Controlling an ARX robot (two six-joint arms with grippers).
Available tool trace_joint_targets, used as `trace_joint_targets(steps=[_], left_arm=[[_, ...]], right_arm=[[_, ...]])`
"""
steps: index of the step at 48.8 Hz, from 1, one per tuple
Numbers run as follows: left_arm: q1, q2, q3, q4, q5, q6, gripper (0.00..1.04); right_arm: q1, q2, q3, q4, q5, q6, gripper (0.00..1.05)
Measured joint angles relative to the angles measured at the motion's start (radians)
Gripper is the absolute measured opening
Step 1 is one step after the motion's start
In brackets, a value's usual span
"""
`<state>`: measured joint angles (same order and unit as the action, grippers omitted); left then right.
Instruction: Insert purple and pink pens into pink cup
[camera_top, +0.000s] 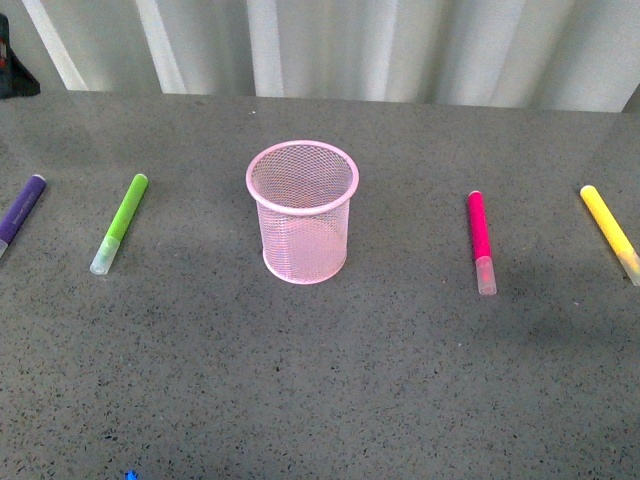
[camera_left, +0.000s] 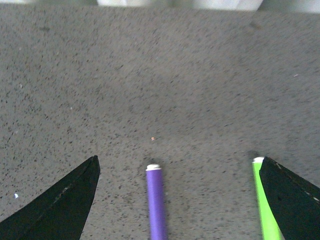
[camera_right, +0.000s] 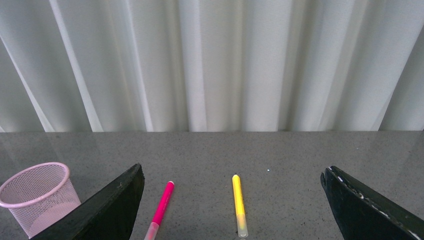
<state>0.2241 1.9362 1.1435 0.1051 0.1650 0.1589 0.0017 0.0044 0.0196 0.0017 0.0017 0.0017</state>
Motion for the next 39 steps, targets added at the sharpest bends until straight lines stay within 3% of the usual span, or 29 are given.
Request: trace_joint_targets(steps=[15,39], left_arm=[[0.011,0.106,0.001,-0.022,0.024,0.062,0.98],[-0.006,0.197,0.014,-0.022,-0.016,0.092,0.98]], right_arm=[[0.0,0.0,0.0,0.0,0.0,0.0,0.98],[0.0,0.0,0.0,0.0,0.0,0.0,0.98]])
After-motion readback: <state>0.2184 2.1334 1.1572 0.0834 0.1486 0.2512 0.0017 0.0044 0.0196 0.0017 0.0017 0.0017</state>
